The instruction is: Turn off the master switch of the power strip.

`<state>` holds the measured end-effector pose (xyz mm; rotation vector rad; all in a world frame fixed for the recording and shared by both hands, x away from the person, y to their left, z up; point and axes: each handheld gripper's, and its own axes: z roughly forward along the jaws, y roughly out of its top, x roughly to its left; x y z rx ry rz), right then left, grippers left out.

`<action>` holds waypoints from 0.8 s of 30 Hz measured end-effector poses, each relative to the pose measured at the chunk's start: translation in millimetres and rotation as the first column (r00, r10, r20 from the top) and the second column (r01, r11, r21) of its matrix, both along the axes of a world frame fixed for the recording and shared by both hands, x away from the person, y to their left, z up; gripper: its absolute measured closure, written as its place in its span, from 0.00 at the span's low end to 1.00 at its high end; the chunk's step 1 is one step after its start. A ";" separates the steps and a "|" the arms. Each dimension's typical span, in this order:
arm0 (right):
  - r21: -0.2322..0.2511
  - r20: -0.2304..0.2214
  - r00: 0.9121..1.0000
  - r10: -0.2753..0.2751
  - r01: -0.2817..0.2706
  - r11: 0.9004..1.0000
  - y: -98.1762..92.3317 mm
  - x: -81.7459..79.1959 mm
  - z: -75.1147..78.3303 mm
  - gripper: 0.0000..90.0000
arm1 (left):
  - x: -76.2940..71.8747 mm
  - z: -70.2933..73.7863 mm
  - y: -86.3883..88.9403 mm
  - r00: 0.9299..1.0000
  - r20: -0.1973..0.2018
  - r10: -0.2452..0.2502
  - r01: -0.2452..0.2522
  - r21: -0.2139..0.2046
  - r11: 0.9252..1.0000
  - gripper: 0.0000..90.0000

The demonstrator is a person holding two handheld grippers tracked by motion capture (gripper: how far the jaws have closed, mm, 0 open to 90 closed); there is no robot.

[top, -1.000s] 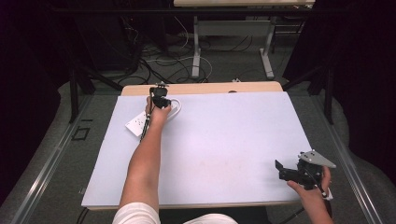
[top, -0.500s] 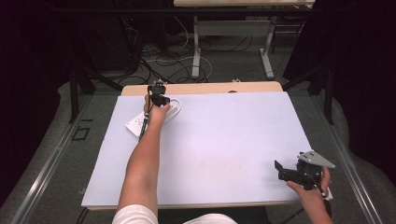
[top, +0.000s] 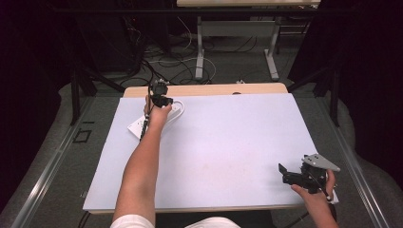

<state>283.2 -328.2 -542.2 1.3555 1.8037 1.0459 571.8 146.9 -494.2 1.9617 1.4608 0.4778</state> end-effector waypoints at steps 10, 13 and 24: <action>0.009 -0.008 1.000 0.012 -0.012 1.000 -1.3 -0.6 0.6 0.00 | -14.2 11.9 -1.4 0.999 0.005 -0.035 0.035 -0.030 0.999 0.94; 0.007 -0.013 1.000 0.014 -0.014 1.000 -0.9 -1.5 2.2 0.00 | -19.4 16.4 -1.0 0.999 0.012 -0.050 0.050 -0.028 0.998 0.92; -0.004 -0.010 0.999 0.031 -0.031 0.999 1.8 -0.1 2.3 0.00 | -41.7 27.4 10.0 0.999 0.023 -0.043 0.045 -0.086 0.995 0.87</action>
